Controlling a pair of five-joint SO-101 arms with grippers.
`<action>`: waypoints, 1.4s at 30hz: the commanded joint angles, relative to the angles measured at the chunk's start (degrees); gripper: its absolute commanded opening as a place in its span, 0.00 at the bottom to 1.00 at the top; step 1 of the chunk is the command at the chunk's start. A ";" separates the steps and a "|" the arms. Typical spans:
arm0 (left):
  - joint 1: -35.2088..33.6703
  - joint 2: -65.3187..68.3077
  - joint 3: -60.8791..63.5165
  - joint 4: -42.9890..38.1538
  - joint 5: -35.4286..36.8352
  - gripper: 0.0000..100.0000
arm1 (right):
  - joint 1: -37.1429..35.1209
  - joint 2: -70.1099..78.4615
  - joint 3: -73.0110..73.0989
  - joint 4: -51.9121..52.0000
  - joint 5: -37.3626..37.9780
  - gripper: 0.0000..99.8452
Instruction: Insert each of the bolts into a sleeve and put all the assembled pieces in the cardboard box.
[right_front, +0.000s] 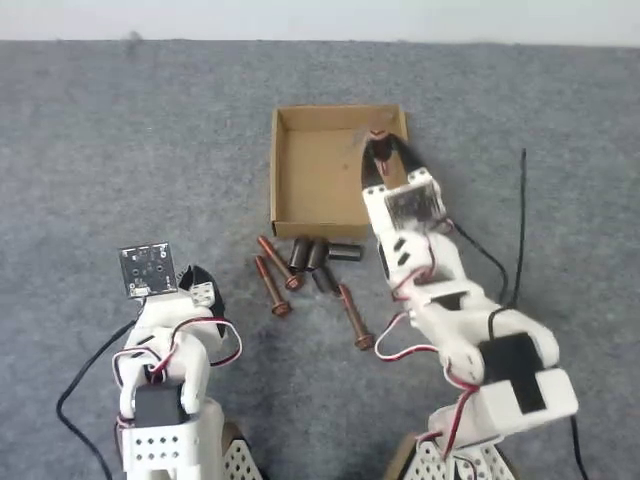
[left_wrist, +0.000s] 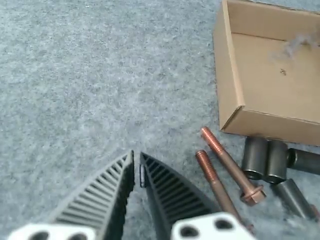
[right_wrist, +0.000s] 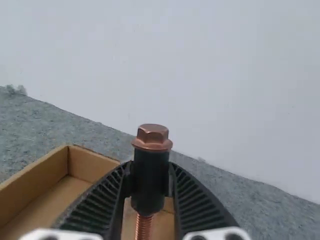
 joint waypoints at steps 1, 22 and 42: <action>0.00 -0.88 -0.84 -0.35 -0.53 0.01 | 0.31 -5.93 -8.53 11.82 0.70 0.01; 0.00 -0.97 -0.84 -0.35 -0.53 0.01 | 0.31 9.89 -57.41 76.09 0.62 0.01; 0.00 -0.70 -0.84 -1.41 -0.53 0.01 | 1.63 33.71 -86.42 99.03 0.70 0.01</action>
